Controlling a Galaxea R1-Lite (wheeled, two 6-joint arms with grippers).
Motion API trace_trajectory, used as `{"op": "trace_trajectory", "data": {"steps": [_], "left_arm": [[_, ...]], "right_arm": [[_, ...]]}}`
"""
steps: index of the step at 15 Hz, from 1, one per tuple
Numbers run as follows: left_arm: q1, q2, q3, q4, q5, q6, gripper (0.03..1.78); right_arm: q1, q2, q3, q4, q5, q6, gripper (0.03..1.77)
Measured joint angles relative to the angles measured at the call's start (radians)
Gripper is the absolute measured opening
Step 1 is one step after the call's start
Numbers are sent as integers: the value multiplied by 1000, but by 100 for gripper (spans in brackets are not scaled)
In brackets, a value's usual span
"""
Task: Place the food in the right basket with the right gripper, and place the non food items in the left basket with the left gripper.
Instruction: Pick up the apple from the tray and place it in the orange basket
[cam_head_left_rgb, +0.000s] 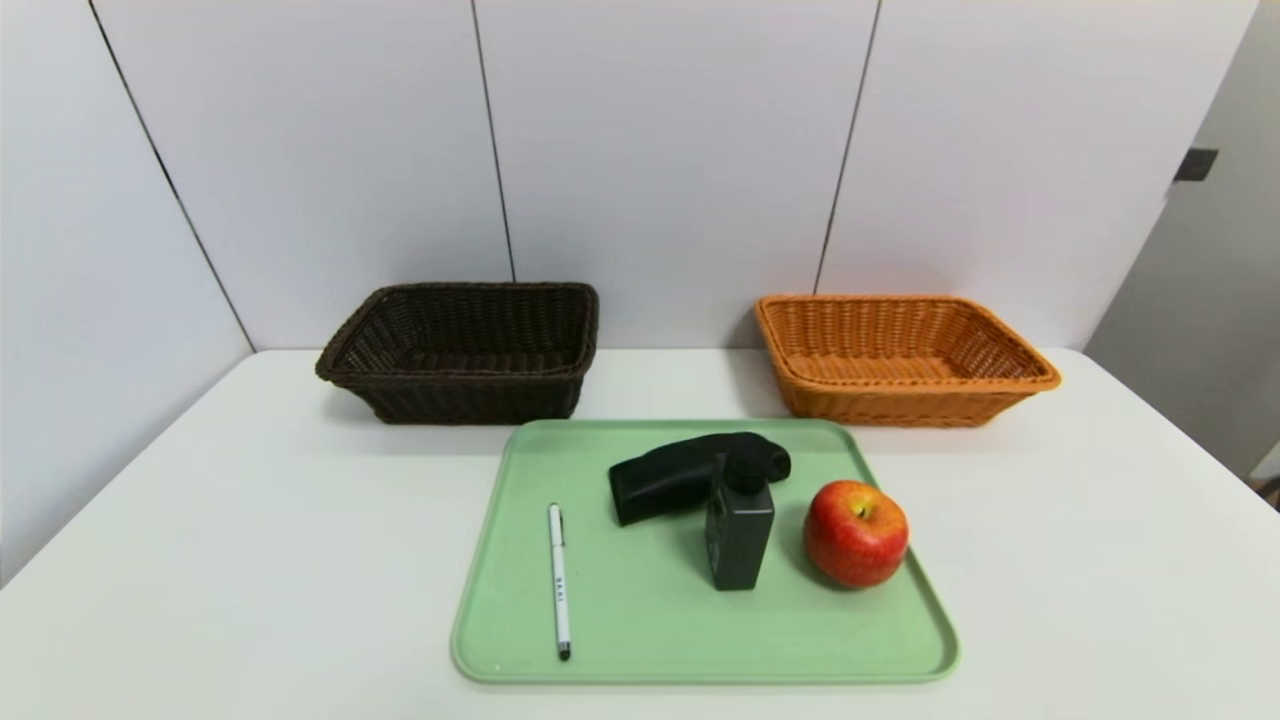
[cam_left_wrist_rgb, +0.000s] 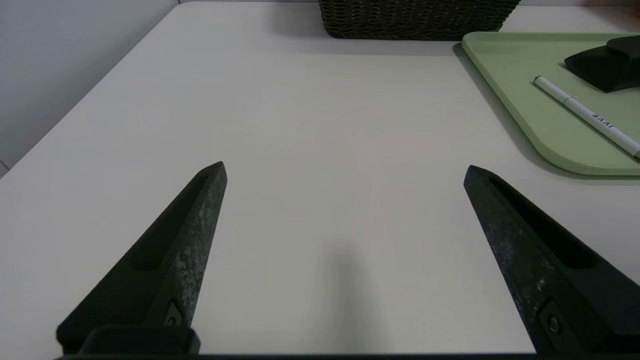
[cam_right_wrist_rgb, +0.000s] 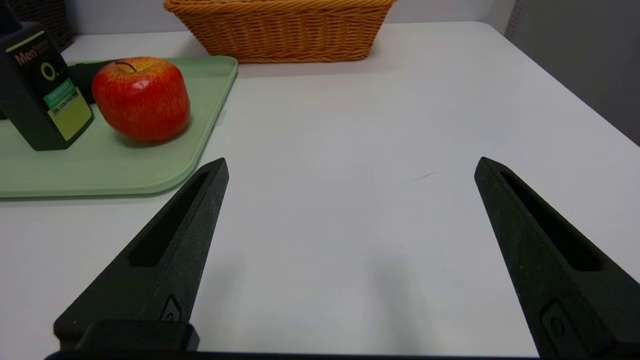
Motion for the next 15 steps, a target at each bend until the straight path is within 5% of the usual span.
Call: {"op": "trace_trajectory", "data": {"steps": [6,15], "left_arm": [[0,0,-39,17,-2,9,169],[-2,360,-507,99,-65,22,169]], "right_arm": [[-1,0,-33,4,1,-4,170],[-14,303,-696,326,66,-25,170]]}}
